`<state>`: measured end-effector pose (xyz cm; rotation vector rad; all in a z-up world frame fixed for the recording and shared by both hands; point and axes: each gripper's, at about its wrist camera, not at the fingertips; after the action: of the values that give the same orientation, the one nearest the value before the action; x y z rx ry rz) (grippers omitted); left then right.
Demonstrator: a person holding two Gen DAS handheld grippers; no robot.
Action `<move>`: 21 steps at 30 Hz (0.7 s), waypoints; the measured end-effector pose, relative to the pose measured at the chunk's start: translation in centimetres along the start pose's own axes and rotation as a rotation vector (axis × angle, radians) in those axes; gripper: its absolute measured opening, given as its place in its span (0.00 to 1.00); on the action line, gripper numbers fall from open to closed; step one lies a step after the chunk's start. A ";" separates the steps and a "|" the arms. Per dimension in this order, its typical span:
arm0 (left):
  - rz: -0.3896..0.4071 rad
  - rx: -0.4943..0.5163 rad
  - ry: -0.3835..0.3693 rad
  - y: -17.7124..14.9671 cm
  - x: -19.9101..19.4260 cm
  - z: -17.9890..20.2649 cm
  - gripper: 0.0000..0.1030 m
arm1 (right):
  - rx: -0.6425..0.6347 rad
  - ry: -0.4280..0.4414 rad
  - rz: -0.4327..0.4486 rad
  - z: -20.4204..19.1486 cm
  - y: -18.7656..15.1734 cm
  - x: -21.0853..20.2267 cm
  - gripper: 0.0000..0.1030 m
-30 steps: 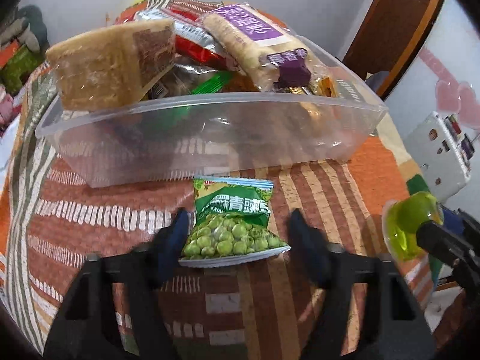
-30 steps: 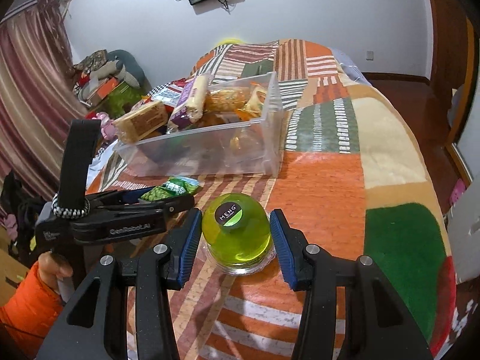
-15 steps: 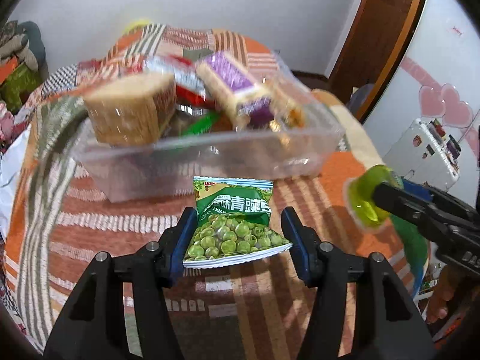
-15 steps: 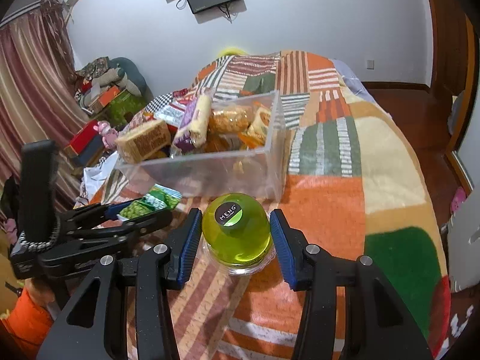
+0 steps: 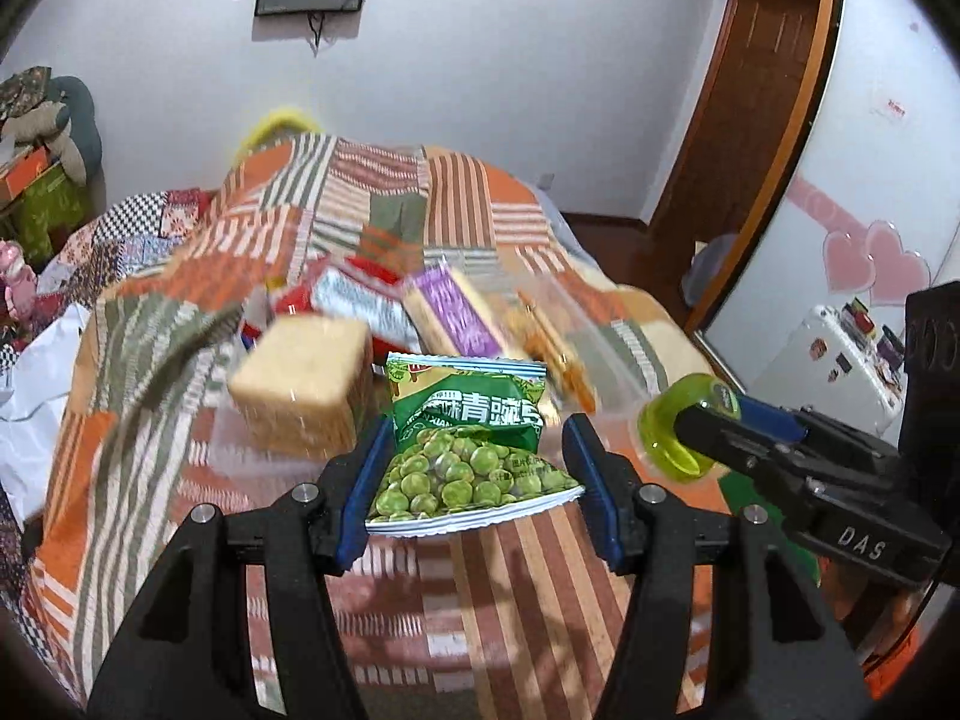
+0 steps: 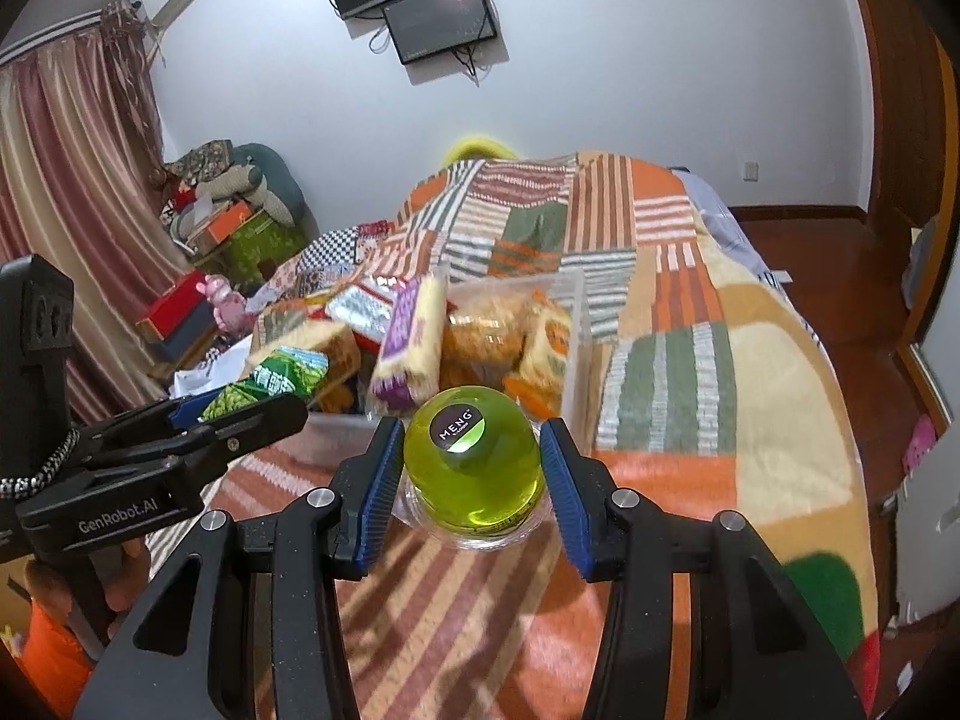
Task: Organize snacks
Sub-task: 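Lower the pea bag into the box with the left tool while the right tool places the jelly cup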
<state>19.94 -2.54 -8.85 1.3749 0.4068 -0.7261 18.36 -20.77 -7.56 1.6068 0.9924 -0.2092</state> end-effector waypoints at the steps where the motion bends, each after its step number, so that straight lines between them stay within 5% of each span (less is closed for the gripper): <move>1: 0.008 -0.003 0.003 0.4 0.2 -0.2 0.56 | -0.002 0.002 0.005 -0.1 0.4 0.2 0.42; 21: 0.008 -0.040 0.034 3.5 6.4 -2.2 0.56 | -0.006 -0.004 -0.032 0.4 3.8 6.5 0.42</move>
<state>27.24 -1.71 -10.83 1.3523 0.4402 -0.6855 25.18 -17.87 -8.92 1.5851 1.0150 -0.2314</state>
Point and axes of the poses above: each gripper's, at about its wrist camera, not at the fingertips, and x roughly the way its jaws point, z to its right, y to its top, and after that the axes turned 2 degrees about x, right-handed
